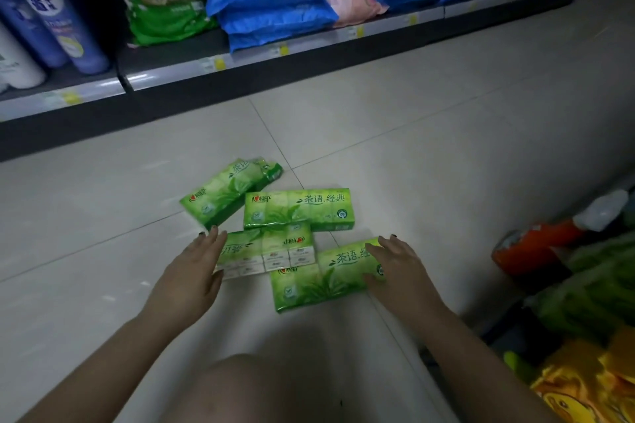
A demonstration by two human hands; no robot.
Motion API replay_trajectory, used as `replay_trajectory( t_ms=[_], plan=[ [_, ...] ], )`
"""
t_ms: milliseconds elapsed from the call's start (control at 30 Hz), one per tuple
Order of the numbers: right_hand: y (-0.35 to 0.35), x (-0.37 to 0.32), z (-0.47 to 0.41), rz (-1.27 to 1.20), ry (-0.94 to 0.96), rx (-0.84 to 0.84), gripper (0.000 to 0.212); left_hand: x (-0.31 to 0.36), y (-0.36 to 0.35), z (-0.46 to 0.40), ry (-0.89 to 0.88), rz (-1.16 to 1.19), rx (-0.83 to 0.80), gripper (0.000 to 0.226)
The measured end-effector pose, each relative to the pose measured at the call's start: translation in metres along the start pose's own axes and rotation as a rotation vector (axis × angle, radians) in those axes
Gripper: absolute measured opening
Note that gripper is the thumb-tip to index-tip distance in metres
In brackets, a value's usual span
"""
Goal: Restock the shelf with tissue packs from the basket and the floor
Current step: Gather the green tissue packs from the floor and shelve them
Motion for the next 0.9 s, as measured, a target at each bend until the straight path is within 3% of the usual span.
replay_trajectory(
  t_ms=[100, 333, 467, 700, 900],
  plan=[
    [-0.002, -0.006, -0.018, 0.055, 0.035, -0.060, 0.056, -0.018, -0.018, -0.012, 0.044, -0.062, -0.044, 0.069],
    [-0.008, -0.033, -0.061, 0.122, 0.090, -0.087, 0.053, -0.047, -0.027, -0.029, 0.248, -0.002, -0.120, 0.064],
    [-0.019, -0.047, -0.081, 0.037, 0.055, -0.156, 0.045, -0.080, -0.041, -0.031, 0.436, 0.242, -0.230, 0.064],
    [-0.038, -0.064, -0.111, -0.240, -0.069, -0.361, 0.031, -0.102, -0.063, -0.044, 0.737, 0.723, -0.204, 0.057],
    [-0.046, -0.070, -0.120, -0.412, -0.138, -0.445, 0.034, -0.095, -0.073, -0.054, 0.762, 0.998, -0.161, 0.035]
  ],
)
Point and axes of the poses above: each hand's wrist, its own z-axis away from the middle knuckle, its own y-axis out of the back of the hand, x = y × z, the point moved 1 cm from there along -z, towards the middle knuckle, and after that the axes turned 12 degrees about -x, right-handed, at the moved point
